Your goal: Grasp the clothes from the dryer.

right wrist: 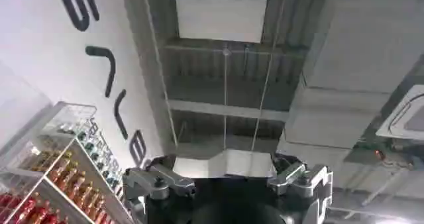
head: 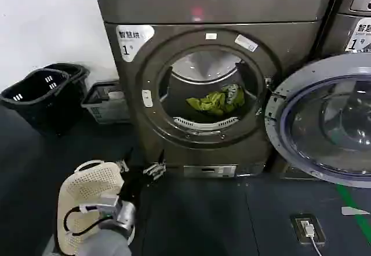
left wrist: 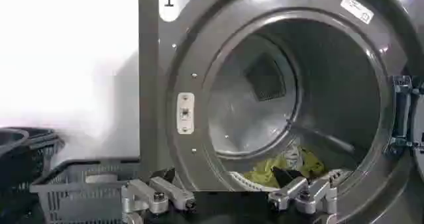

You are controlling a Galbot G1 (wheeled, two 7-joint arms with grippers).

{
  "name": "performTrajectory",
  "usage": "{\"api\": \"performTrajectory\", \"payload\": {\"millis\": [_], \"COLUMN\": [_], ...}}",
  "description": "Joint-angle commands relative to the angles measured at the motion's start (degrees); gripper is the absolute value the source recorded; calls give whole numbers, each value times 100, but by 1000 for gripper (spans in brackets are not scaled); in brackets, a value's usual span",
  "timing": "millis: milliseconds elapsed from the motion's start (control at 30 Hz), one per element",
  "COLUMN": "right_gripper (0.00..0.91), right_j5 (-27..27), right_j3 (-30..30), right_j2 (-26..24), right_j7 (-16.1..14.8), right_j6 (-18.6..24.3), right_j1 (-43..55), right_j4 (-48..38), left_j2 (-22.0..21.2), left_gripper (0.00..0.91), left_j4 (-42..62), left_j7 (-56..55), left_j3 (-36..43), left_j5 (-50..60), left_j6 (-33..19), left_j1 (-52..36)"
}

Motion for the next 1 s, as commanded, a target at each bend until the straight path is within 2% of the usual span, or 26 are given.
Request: {"api": "performTrajectory", "payload": {"millis": [33, 167, 1000], "right_gripper": [907, 907, 907], "right_j5": [15, 16, 65], "right_j3": [1, -48, -123], "right_j2": [-1, 20, 87], "right_j7": [-7, -84, -159], "right_j6": [53, 197, 160], "right_j1": [-4, 15, 30], "right_j4": [-2, 19, 96], "left_j2": [0, 16, 18], "left_gripper": [907, 907, 907], "left_j4": [2, 4, 6], "left_j7": [5, 11, 31], "left_j3": [6, 8, 37], "left_j5": [-4, -7, 9], "left_j6": [8, 8, -4], "left_j1": [-5, -10, 19]}}
